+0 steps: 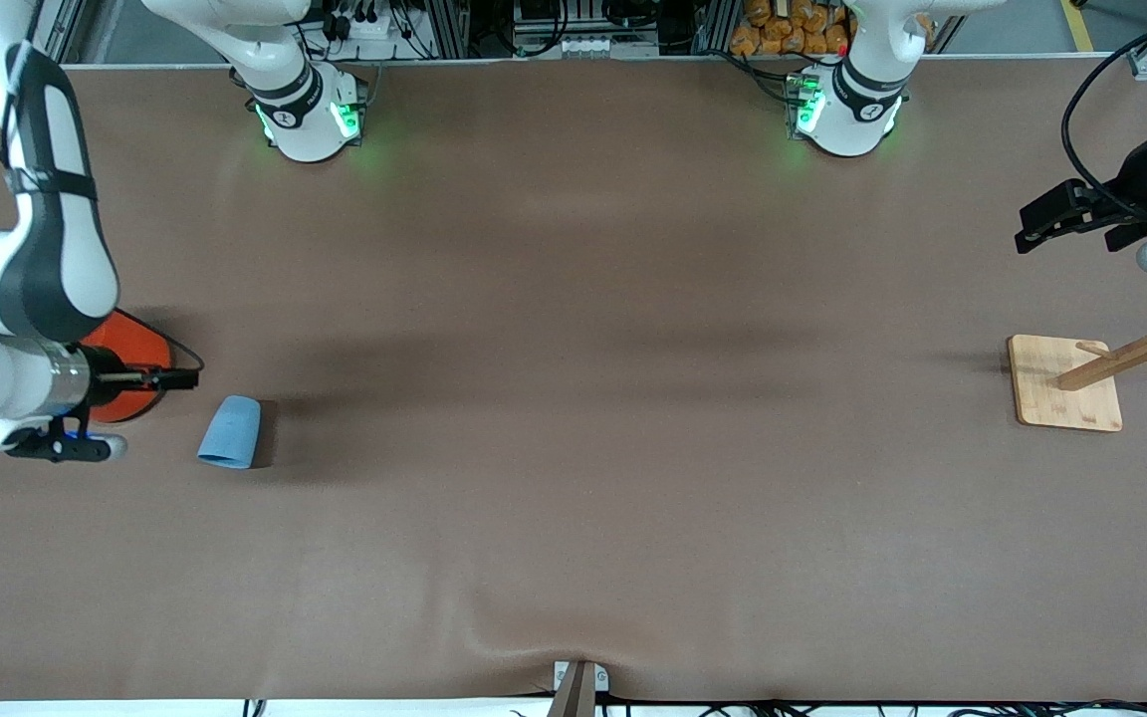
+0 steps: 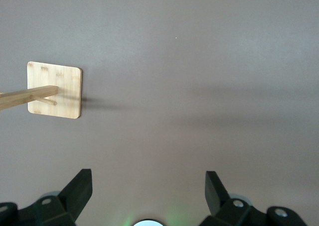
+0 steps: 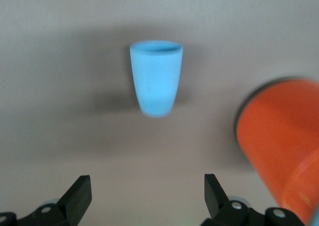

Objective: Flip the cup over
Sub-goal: 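Reach the right gripper to the blue cup and grasp it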

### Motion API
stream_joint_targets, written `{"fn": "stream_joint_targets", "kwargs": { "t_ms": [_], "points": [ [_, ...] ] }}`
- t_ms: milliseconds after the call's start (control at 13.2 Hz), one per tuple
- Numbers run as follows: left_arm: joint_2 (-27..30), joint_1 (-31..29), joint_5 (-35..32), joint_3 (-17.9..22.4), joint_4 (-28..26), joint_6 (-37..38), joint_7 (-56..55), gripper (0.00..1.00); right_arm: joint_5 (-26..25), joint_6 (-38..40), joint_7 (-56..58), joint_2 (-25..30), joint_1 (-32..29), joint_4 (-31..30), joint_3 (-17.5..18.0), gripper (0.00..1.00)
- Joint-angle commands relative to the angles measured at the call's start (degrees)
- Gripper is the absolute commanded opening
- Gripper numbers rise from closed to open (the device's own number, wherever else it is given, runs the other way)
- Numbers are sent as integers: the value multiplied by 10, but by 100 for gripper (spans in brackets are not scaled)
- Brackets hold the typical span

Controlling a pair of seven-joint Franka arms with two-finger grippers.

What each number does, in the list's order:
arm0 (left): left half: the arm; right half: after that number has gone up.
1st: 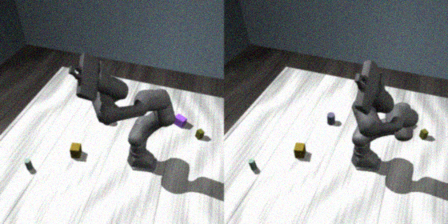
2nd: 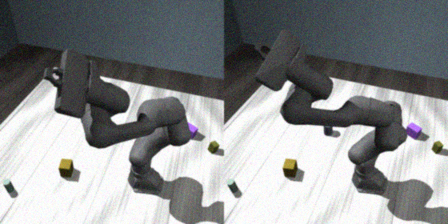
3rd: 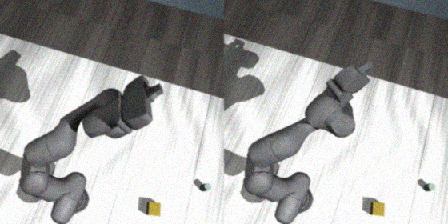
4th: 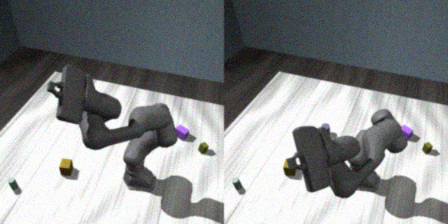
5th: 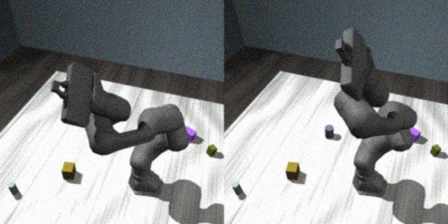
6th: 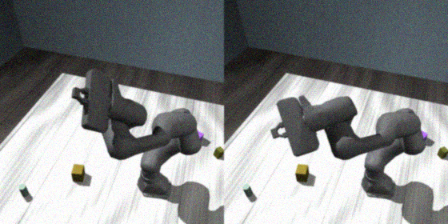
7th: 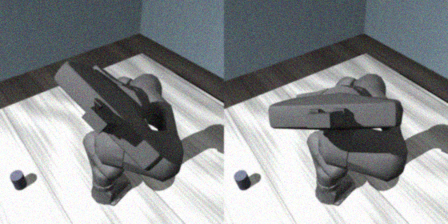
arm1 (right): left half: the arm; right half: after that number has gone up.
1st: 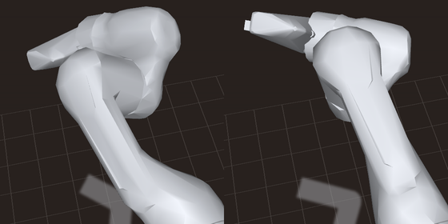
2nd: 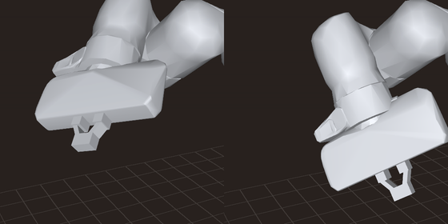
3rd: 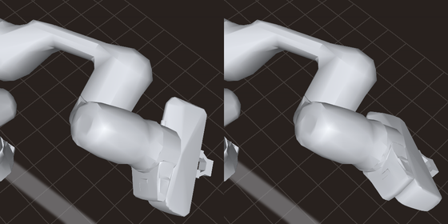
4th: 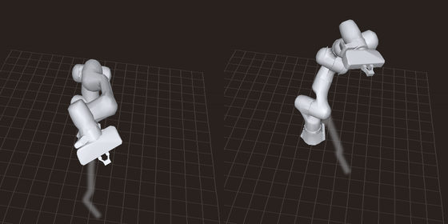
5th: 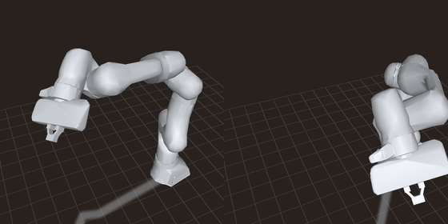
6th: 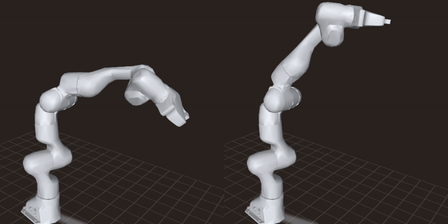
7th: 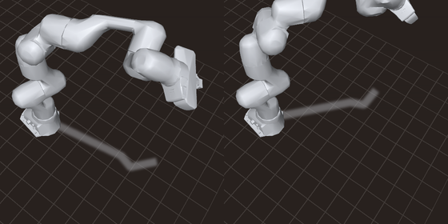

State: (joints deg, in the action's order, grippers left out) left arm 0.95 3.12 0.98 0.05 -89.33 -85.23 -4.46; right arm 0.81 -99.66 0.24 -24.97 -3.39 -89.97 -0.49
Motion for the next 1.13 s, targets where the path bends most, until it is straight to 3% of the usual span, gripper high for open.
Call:
{"fn": "stream_joint_targets", "kwargs": {
  "t_ms": [0, 227, 529, 832, 1059],
  "points": [
    [-5, -1, 9, -1, 11, 9, 5, 100, 3, -75, 6, -37, -3, -4, 4, 100],
    [-6, -1, 9, -1, 10, 9, 6, 100, 2, -148, 18, -81, -2, -4, 4, 100],
    [-6, -2, 9, -1, 10, 10, 7, 100, 2, -162, 41, -96, -7, -18, 4, 100],
    [-6, -2, 9, -1, 10, 10, 8, 100, 2, -317, 42, -97, -4, -127, 4, 100],
    [-8, -1, 9, -1, 9, 9, 9, 100, 2, -344, 43, -105, -6, -143, 4, 100]
  ]
}}
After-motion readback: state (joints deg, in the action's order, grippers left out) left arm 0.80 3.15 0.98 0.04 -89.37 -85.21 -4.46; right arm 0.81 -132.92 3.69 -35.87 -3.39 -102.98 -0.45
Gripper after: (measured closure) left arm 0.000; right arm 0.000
